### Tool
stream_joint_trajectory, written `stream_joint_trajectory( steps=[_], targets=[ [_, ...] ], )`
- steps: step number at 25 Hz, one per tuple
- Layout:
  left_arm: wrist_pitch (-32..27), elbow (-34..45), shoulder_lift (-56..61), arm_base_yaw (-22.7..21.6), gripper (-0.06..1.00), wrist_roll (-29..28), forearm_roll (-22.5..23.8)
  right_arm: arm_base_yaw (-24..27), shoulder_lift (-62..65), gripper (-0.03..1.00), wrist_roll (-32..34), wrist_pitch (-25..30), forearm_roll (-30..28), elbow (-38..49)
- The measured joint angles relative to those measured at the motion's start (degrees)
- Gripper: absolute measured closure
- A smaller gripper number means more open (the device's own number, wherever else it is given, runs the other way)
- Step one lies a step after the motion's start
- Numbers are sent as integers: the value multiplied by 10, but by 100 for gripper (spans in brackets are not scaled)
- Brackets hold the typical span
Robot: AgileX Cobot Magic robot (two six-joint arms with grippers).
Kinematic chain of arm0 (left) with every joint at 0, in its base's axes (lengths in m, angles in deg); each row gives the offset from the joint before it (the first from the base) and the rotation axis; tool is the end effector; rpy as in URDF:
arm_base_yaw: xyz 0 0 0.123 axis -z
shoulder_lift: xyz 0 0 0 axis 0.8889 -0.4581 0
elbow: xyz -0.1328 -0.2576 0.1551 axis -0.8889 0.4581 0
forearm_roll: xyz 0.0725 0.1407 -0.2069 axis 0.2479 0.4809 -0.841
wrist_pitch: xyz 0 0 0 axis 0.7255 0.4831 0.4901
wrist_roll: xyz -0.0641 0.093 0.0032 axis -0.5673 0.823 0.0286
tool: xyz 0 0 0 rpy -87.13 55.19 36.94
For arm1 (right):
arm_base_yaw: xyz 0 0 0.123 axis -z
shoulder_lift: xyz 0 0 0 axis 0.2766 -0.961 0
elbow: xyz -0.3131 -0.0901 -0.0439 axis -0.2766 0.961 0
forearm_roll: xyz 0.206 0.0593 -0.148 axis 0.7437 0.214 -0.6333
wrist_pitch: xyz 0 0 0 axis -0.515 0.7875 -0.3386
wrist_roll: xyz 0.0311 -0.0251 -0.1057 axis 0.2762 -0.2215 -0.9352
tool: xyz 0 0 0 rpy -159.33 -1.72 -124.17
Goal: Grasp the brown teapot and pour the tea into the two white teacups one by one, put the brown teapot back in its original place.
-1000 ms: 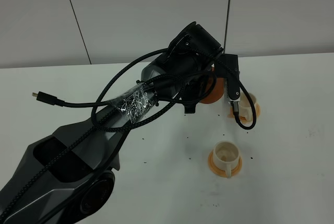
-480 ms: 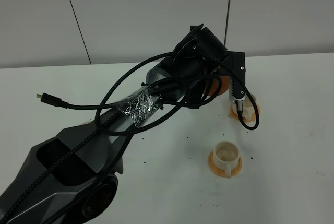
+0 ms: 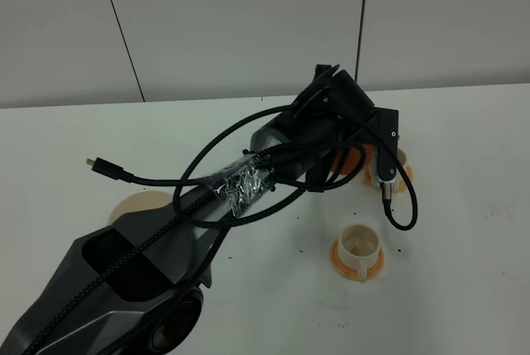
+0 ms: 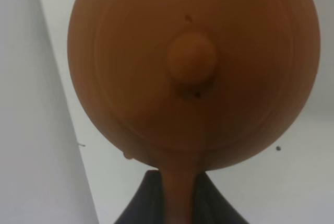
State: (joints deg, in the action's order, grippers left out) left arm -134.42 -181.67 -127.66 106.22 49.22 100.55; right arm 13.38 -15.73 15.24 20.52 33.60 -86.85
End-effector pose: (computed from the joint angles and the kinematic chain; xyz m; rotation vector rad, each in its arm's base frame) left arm 0.4853 -0.3835 0.1832 1.9282 1.6518 0.8000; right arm -0.0195 0.0124 0.2680 -0.1745 2.0829 0.1197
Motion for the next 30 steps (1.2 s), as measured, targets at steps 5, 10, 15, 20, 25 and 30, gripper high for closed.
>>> stream_joint_trajectory(
  steps=[5, 10, 15, 20, 25, 30],
  targets=[
    [8, 0, 1, 2, 78, -3, 21, 0, 0, 73, 0, 0, 0, 0],
    [16, 0, 1, 2, 78, -3, 23, 0, 0, 73, 0, 0, 0, 0],
    [29, 0, 1, 3, 78, 2, 23, 0, 0, 73, 0, 0, 0, 0],
    [30, 0, 1, 3, 78, 25, 23, 0, 0, 73, 0, 0, 0, 0],
    [33, 0, 1, 3, 78, 43, 23, 0, 0, 73, 0, 0, 0, 0],
    [33, 0, 1, 3, 78, 48, 37, 0, 0, 73, 0, 0, 0, 0]
  ],
)
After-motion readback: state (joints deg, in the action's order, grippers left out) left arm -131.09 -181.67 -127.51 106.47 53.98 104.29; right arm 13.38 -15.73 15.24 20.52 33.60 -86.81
